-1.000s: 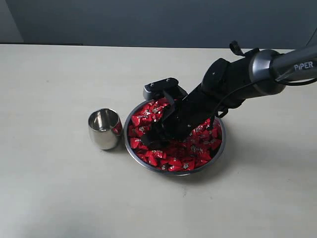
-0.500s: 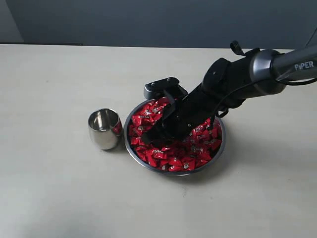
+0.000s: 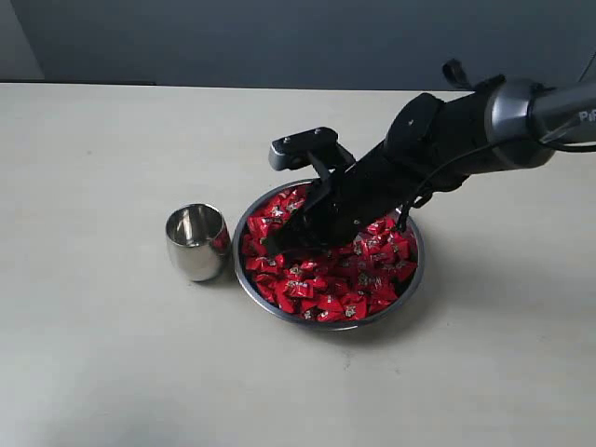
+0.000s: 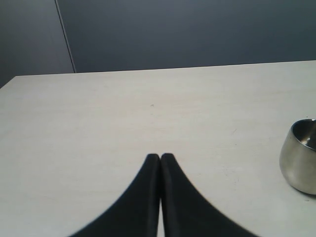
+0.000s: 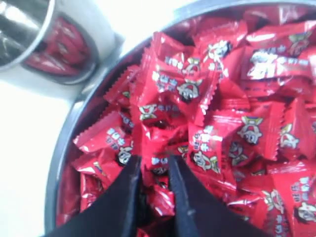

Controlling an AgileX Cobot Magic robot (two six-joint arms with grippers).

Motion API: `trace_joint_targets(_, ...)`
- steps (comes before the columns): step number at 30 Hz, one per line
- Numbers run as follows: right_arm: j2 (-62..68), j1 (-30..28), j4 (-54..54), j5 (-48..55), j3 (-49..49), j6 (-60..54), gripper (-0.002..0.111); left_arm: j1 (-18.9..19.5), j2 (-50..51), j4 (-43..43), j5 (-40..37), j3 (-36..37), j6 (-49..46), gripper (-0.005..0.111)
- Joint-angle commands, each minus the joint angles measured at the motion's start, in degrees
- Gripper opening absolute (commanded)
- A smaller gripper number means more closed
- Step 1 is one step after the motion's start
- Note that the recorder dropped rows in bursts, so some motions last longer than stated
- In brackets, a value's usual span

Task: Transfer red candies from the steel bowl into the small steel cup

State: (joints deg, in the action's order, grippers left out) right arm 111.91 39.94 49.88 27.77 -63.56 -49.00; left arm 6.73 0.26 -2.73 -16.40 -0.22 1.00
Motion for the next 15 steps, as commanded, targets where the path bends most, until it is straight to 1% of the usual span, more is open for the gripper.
trace_joint_targets(1,-2.78,0.05,-0.45,0.16,-0.20,-0.28,0.003,0.03,-0.26,0.36,0.11,0.22,0.09,0.000)
trace_joint_targets(10,-3.14,0.05,-0.76,-0.12,-0.20,-0.28,0.003,0.03,-0.26,0.36,0.11,0.22,0.09,0.000)
trace_joint_targets(15,-2.89,0.05,-0.76,-2.05,-0.20,-0.28,0.003,0.03,-0.26,0.36,0.11,0.22,0.09,0.000)
